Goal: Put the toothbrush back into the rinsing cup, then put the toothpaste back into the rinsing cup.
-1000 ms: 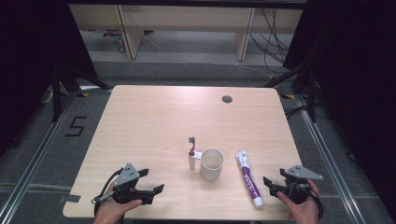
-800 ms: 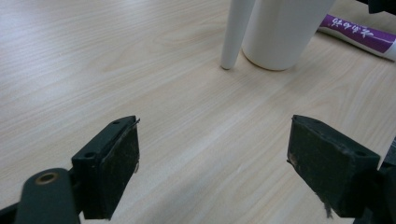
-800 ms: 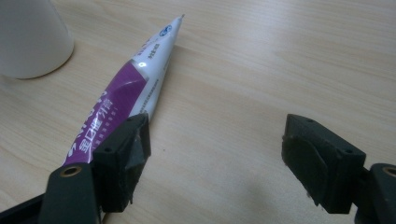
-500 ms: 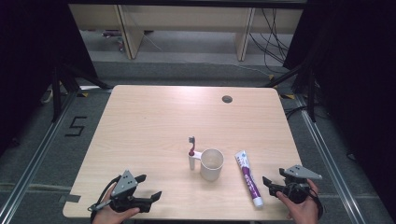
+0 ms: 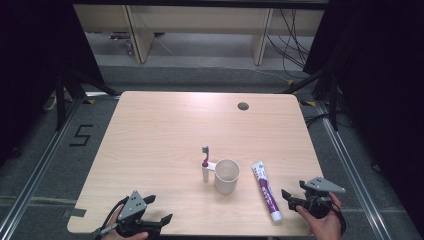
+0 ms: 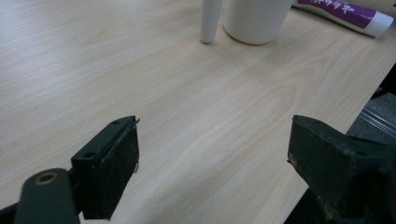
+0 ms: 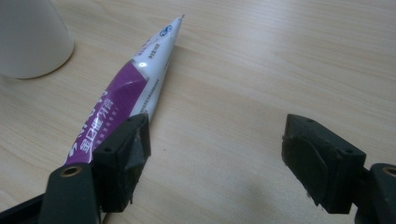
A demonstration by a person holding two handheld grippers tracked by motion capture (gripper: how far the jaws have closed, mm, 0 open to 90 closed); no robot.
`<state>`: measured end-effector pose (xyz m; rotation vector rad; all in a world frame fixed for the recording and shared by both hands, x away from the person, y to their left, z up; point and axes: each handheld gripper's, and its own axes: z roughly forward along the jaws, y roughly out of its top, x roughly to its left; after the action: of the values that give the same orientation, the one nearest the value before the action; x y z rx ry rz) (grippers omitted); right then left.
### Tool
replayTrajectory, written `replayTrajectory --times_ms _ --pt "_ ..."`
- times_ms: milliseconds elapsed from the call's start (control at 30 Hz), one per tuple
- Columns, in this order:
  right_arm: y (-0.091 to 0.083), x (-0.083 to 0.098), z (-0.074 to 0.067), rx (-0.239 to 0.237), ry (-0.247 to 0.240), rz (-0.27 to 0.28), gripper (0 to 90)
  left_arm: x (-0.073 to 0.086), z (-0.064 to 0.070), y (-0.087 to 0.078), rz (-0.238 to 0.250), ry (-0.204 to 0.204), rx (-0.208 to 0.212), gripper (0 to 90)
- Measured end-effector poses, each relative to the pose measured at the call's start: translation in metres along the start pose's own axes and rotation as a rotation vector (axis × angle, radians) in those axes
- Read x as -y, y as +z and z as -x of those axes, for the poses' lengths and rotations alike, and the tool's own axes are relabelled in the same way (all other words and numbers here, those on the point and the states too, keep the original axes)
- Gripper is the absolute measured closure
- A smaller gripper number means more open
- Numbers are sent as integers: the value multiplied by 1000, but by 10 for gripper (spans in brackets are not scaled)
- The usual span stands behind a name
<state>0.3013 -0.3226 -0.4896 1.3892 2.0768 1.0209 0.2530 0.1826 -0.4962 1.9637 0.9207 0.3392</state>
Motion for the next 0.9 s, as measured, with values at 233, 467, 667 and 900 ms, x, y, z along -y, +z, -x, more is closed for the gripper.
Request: replayTrajectory --times_ms 233,467,667,900 --pt "1 -1 3 -3 -53 8 248 5 4 -2 -32 7 -5 162" --pt "0 -4 -1 -27 -29 -3 247 8 3 -1 -54 26 -23 162" --pt "0 -14 -3 -51 -57 2 245 10 4 3 -52 14 -22 163" --pt "2 -25 -17 -84 -60 -35 243 11 5 3 -72 40 -25 163"
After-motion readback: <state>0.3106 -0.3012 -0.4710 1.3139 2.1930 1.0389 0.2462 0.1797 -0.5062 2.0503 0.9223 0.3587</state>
